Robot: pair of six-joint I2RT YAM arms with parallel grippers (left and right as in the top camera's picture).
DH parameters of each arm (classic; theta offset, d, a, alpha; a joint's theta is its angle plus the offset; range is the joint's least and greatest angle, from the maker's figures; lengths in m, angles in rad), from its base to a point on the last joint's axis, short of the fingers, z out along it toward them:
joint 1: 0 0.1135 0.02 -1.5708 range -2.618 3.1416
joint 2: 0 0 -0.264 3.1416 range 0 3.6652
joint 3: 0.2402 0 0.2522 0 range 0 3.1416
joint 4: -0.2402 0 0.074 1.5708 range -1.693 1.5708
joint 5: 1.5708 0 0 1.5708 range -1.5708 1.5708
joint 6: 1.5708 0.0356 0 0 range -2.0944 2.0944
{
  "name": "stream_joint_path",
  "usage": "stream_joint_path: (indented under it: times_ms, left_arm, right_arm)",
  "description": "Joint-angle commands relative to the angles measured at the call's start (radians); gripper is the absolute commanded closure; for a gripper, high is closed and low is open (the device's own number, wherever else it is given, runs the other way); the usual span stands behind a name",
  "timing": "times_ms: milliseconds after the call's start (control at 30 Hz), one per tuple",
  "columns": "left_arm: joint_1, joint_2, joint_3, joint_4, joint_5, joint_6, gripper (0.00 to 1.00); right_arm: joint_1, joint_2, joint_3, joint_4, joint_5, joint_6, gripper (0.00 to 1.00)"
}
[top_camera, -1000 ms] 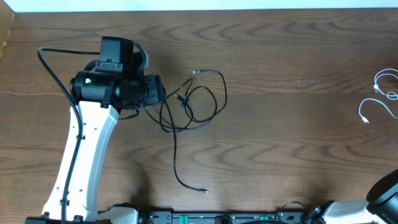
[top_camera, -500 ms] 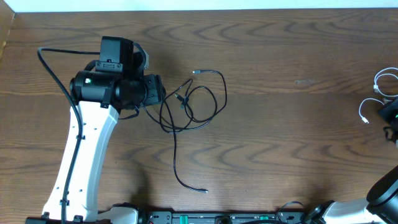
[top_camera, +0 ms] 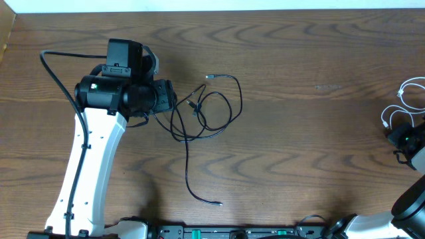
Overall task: Untangle cables
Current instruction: 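Lower the white cable at the right table edge and release it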
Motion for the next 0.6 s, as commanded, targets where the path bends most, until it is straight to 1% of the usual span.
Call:
stream_joint_path:
  times_ms: [0, 67, 100, 133, 233, 400, 567]
  left_arm:
    - [0.004, 0.005, 0.002, -0.003, -0.01, -0.01, 0.4]
    - [0.004, 0.005, 0.002, -0.006, -0.01, -0.01, 0.4]
    - [0.004, 0.005, 0.002, -0.008, -0.01, -0.01, 0.39]
    - [0.004, 0.005, 0.002, -0.01, -0.01, -0.01, 0.39]
    - [0.004, 0.005, 0.002, -0.017, -0.01, -0.01, 0.39]
    - [0.004, 0.005, 0.002, -0.021, -0.01, -0.01, 0.39]
    - [0.004, 0.005, 0.002, -0.021, -0.01, -0.01, 0.39]
  right_arm:
    - [0.004, 0.001, -0.003, -0.013, 0.02, 0.009, 0.97]
    - [0.004, 0.001, -0.003, -0.004, 0.018, 0.027, 0.88]
    - [0.004, 0.001, -0.003, 0.004, 0.018, 0.045, 0.8]
    - [0.004, 0.001, -0.003, 0.01, 0.018, 0.054, 0.76]
    - [0.004, 0.001, -0.003, 0.022, 0.023, 0.054, 0.73]
    - [0.004, -0.018, 0.024, 0.044, 0.011, 0.061, 0.62]
    - [0.006, -0.092, 0.063, 0.044, -0.003, 0.061, 0.59]
